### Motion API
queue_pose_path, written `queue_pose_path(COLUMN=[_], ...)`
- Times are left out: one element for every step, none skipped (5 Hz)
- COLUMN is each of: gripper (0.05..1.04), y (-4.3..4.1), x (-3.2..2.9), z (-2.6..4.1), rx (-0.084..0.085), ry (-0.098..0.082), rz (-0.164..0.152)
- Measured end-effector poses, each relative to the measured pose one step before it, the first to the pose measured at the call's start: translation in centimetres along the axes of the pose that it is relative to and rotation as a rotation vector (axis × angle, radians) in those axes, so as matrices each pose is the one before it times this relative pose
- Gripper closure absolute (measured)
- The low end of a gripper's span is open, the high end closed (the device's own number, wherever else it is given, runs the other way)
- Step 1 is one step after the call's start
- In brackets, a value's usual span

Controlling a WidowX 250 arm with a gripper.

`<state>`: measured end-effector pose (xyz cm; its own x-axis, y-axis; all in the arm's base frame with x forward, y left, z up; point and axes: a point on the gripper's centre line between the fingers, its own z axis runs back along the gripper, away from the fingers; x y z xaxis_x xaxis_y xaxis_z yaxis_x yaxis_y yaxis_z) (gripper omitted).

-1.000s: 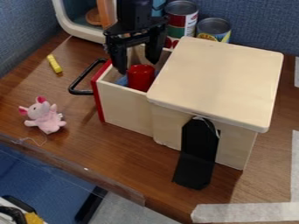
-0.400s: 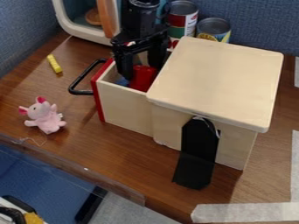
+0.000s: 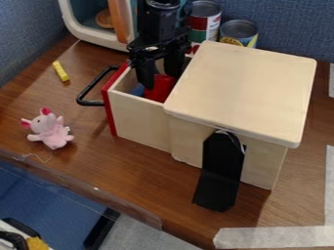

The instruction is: Get the red object from the drawer and place on the lower middle of the table

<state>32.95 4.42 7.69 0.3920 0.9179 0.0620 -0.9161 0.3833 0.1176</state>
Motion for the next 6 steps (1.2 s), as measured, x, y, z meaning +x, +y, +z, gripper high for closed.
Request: queue_pose_path(gripper=[0.364,0.364,0.364,0.365,0.364,0.365], y=[0.16,0.069,0.557,1.191,1.595,1.894], x=[0.101,0.094,-0.202,0.11,0.675,0.457], z=[-0.085,-0.026,1.021,3.289,2.304,1.037], rx=[0.0023,-0.0034,-0.0246,-0.0963,-0.0724,-0.0534], ry=[0.0116,0.0087,-0.0048,-0.0309,-0.0212,-0.0605], rz=[0.0013,0.0076,-0.0137,-0.0219,-0.0205,-0.0473])
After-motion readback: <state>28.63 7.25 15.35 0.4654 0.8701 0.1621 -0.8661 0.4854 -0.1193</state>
